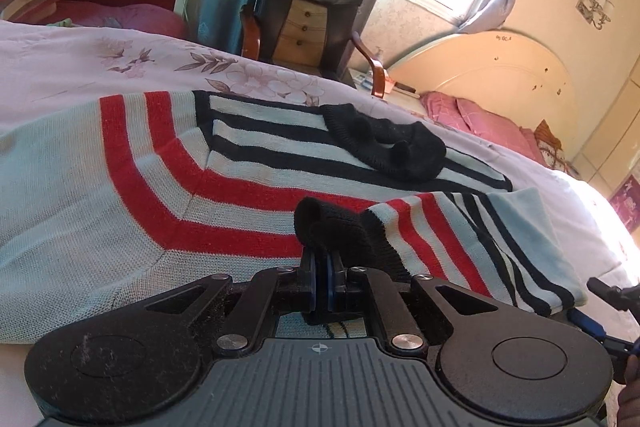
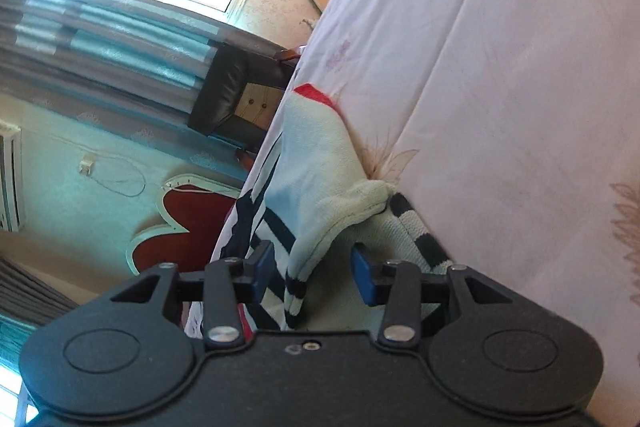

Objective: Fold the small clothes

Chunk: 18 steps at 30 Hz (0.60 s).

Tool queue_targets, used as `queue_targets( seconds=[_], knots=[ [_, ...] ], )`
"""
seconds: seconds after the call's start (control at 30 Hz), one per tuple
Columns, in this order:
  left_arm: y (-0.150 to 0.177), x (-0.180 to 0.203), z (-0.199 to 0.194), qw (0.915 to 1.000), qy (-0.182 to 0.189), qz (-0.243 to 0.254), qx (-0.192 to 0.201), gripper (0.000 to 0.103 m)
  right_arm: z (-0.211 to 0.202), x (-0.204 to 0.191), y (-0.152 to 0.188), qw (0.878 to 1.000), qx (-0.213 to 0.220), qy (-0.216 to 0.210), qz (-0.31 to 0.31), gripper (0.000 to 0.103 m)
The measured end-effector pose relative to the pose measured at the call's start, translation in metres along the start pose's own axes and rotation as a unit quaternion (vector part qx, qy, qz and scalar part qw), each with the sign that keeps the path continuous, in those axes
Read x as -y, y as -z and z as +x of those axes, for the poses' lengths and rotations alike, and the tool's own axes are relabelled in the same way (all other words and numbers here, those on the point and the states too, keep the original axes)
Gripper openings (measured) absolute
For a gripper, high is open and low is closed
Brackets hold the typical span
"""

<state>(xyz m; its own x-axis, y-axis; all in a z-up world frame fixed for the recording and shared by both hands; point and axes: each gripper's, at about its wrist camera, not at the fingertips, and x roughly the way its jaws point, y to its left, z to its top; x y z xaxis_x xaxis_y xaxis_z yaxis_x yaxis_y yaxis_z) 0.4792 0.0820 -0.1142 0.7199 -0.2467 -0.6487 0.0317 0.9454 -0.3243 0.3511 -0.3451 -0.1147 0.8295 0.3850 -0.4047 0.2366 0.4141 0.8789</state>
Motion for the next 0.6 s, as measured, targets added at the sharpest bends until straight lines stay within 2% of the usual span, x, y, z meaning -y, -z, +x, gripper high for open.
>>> queue_targets(
  seconds=[0.13,0.17,0.23,0.27,0.43,0.5,0.6],
  knots=[
    [0.001,-0.003,0.000,1.0000,0.000,-0.003,-0.002,0.005,0.008,0.012,-0.012,0.999,0.016,-0.004,0.041,0.040],
    [0.002,-0.003,0.001,1.0000,0.000,-0.002,-0.005,0.005,0.011,0.015,-0.014,0.999,0.015,-0.003,0.047,0.035],
    [0.002,-0.004,0.003,0.9999,0.001,0.001,-0.013,0.005,0.017,0.016,-0.013,0.999,0.010,0.017,0.033,0.014],
    [0.002,-0.004,0.004,0.9998,0.001,0.002,-0.019,0.005,0.019,0.014,-0.013,0.999,0.007,0.029,0.017,0.011],
    [-0.006,-0.011,-0.008,0.9989,0.031,-0.035,-0.005,0.005,0.010,-0.003,-0.012,0.999,0.020,0.025,-0.031,0.010],
    [-0.010,-0.009,-0.006,0.9993,0.026,-0.025,-0.009,0.005,0.009,-0.004,-0.011,0.999,0.019,0.025,-0.043,0.010],
    [-0.010,-0.009,0.003,0.9994,0.016,-0.018,-0.027,0.005,0.016,0.002,-0.008,0.998,0.007,0.049,-0.047,0.009]
  ],
)
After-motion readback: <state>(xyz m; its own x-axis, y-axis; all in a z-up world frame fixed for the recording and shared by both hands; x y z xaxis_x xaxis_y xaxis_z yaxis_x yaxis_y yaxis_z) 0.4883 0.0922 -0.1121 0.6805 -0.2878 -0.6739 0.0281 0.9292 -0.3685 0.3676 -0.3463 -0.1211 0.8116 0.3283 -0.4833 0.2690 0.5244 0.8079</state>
